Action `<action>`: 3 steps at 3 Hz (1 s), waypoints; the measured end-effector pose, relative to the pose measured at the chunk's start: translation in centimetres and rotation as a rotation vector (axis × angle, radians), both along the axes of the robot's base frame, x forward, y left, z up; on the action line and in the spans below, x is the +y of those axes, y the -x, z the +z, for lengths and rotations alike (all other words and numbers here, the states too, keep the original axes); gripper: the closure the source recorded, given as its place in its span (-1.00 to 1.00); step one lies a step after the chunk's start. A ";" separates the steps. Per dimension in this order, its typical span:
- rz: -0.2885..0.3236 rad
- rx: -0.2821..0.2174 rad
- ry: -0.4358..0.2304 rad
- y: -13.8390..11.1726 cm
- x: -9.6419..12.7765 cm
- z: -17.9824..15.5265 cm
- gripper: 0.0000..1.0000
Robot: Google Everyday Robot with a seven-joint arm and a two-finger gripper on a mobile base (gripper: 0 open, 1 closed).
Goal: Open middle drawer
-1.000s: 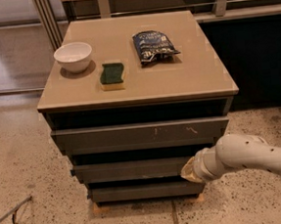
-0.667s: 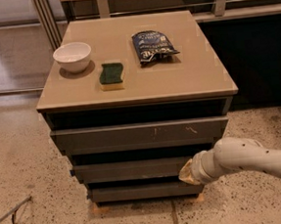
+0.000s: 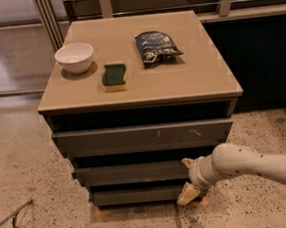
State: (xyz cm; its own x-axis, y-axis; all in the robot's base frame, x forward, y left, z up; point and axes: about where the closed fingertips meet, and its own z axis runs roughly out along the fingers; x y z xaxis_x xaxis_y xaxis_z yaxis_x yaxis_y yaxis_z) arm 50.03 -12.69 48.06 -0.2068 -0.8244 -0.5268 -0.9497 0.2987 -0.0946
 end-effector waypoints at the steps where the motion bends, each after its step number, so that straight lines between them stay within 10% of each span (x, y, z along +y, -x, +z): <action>1: 0.013 -0.003 -0.012 -1.1 0.7 -1.3 -1.00; 3: 0.054 0.020 -0.021 -2.7 2.7 -3.8 -1.00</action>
Offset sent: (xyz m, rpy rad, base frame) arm 0.0284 0.0170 -0.0363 0.0224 0.0096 0.0298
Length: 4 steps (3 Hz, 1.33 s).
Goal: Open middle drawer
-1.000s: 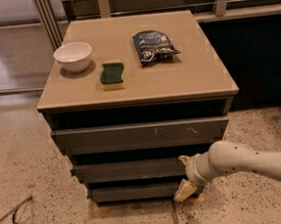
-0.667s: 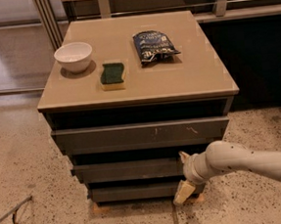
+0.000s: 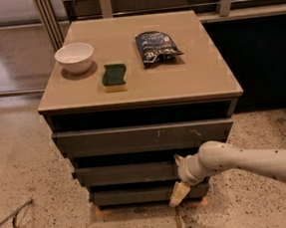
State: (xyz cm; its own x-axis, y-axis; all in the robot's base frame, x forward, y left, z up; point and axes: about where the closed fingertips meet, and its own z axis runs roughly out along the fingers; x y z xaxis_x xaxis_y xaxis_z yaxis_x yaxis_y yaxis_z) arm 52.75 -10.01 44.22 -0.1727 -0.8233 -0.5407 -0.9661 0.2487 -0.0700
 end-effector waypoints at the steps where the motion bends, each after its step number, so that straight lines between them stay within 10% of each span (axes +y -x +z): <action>1: 0.067 0.004 0.018 -2.0 2.6 -1.9 -1.00; 4: 0.077 0.066 0.045 -0.5 2.6 -2.2 -1.00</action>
Offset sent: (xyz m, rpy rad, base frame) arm 0.0344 0.0387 -0.0264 -0.0332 -0.0038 0.1026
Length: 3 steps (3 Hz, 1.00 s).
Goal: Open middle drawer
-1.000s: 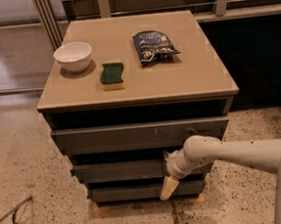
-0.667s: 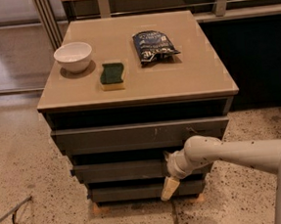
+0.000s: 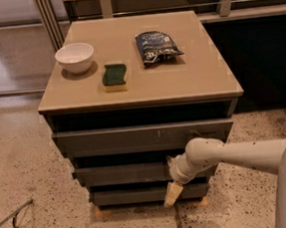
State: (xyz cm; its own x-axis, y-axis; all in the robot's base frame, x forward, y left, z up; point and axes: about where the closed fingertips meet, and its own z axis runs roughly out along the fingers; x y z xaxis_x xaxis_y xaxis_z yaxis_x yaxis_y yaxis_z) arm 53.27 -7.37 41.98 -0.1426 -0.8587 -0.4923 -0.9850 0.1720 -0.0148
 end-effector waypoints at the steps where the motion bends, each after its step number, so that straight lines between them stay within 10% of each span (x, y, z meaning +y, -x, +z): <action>1: 0.018 0.074 0.026 2.4 -0.1 0.5 -1.00; 3: 0.047 0.198 0.057 7.5 -1.0 2.1 -1.00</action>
Offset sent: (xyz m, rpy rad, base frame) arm -0.0602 -0.0087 0.0153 -0.0601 0.1804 0.0347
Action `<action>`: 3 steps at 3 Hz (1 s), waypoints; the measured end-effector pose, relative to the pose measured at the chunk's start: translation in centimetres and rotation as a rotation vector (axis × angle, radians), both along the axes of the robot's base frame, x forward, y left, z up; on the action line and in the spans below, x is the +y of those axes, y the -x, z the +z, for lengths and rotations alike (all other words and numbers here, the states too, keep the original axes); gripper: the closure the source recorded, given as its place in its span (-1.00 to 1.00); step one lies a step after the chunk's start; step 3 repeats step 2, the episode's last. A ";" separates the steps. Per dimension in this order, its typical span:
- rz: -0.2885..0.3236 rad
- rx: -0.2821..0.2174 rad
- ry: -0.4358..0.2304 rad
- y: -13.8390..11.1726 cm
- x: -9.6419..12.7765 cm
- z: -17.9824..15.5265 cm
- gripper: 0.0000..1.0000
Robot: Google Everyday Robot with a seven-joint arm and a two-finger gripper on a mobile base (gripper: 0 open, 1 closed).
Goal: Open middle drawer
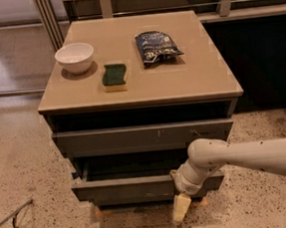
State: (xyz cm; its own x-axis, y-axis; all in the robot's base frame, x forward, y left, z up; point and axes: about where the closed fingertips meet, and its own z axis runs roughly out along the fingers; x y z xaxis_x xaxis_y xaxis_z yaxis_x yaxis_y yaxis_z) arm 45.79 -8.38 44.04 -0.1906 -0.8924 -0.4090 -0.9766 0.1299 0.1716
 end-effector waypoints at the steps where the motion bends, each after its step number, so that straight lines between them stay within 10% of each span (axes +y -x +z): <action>1: 0.035 0.055 0.015 2.3 -0.2 1.3 -1.00; 3: 0.035 0.055 0.015 2.3 -0.2 1.3 -1.00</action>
Offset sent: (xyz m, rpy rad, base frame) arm -0.0172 -0.0015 0.0102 -0.0101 0.0391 0.0248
